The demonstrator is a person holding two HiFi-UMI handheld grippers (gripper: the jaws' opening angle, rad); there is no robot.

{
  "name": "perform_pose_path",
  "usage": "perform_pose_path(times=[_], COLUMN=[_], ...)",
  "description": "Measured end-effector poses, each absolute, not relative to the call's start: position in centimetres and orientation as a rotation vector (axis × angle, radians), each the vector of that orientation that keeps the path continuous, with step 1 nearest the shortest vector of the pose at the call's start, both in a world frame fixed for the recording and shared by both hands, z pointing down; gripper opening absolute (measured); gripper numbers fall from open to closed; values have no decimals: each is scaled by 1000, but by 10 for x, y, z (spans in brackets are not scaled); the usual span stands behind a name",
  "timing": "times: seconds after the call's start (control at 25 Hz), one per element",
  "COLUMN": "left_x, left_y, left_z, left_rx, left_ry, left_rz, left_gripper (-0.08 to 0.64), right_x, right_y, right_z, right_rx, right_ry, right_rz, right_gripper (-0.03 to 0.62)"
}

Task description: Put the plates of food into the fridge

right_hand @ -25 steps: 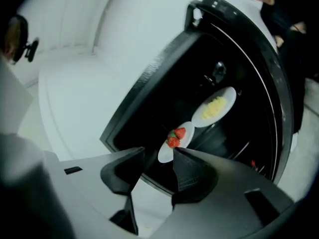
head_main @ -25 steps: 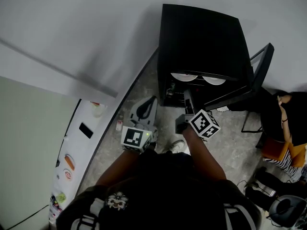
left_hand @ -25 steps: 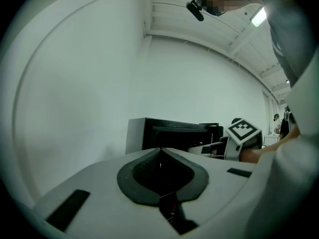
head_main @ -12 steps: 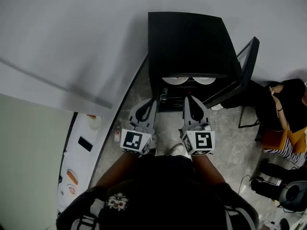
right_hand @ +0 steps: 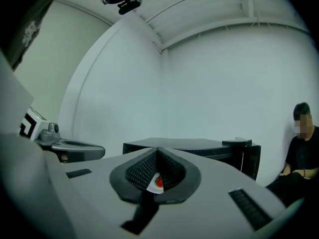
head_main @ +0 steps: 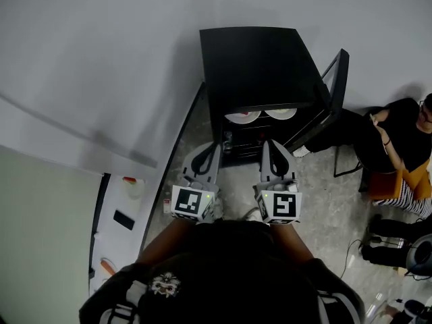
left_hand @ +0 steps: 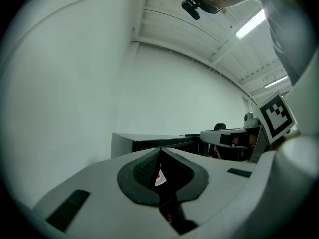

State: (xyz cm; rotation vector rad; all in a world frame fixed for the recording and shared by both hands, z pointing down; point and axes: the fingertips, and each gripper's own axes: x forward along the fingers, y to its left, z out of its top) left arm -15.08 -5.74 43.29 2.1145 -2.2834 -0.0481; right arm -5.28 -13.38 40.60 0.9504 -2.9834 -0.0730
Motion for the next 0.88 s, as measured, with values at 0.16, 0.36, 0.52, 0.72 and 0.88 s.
perform_pose_path(times=[0.16,0.36,0.52,0.72,0.88], left_x=[-148,-141,-135,-123,-111], left_y=[-56,-51,-52,-58,-61], left_z=[432,424,421,416,413], left_rx=[2177,2234,2273,2303,2312], left_ry=[-2236,-2193,-2162,-2149,-2169], left_rz=[-49,-79,-76,-65,-59], left_gripper=[23,23,23,23,23], right_x=[-48,-45,-45,-35,-20], right_y=[-128,-116,-111,-113,-115], right_z=[405,399,389,381,377], right_rx=[1011,1047,1088,1114,1126], right_ry=[-2973,-2968,-2988,-3003,-3008], right_rz=[-121,-158,-196,-242,-265], right_gripper=[25,25,25,25,25])
